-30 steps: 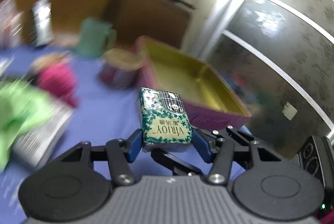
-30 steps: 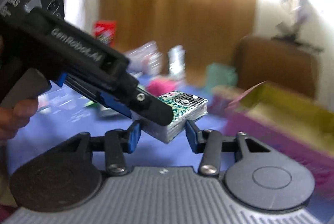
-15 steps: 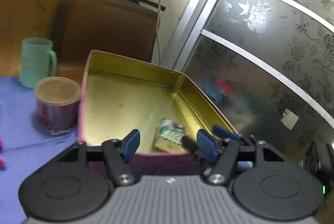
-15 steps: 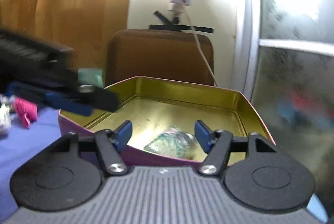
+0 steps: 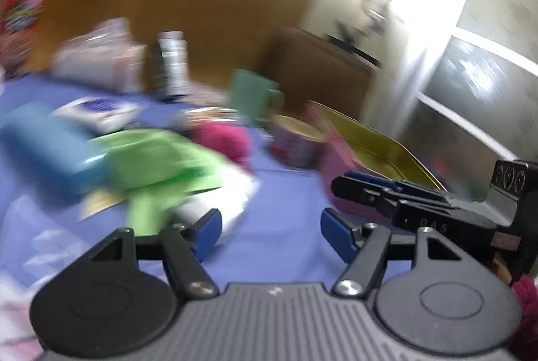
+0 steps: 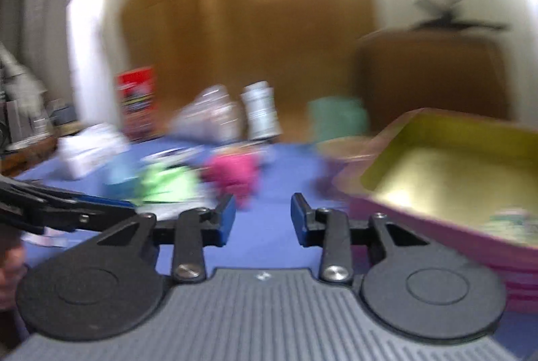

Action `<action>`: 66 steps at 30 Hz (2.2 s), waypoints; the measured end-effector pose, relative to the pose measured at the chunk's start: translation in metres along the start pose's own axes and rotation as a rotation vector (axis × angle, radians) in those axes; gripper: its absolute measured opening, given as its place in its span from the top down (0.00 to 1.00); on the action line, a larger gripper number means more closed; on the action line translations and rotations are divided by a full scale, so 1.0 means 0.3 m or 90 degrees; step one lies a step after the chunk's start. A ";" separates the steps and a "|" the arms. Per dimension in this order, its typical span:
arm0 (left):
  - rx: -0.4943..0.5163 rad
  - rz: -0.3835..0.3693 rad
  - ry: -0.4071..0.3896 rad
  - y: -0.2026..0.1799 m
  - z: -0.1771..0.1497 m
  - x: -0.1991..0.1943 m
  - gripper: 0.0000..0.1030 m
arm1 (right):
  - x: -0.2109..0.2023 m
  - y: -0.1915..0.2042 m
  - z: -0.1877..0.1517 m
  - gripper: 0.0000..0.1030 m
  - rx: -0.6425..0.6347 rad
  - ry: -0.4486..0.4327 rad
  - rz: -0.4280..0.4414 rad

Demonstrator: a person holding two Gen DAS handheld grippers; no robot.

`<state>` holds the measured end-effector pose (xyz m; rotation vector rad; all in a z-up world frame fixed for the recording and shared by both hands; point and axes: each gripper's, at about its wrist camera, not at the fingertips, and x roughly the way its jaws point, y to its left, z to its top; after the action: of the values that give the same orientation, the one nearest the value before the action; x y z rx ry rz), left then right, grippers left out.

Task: Organize soft objects
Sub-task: 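Grasp the green cloth with both grippers together, then lower the green cloth into the pink tin and release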

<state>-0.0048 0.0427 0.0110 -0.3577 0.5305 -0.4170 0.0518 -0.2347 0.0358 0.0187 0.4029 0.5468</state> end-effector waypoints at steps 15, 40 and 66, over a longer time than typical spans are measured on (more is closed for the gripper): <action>-0.159 0.014 -0.069 0.260 -0.001 -0.237 0.35 | 0.413 0.368 0.041 0.95 -0.131 0.142 0.138; -0.123 -0.015 0.060 0.156 -0.009 -0.069 0.71 | 0.192 0.435 -0.100 0.88 -0.122 0.143 0.221; 0.144 -0.133 0.115 -0.621 0.146 0.688 0.51 | -0.090 -0.312 -0.007 0.20 0.048 -0.031 -0.295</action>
<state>0.1274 -0.2037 0.0417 -0.1573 0.6169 -0.7096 0.0772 -0.3288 0.0323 0.0103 0.3647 0.0746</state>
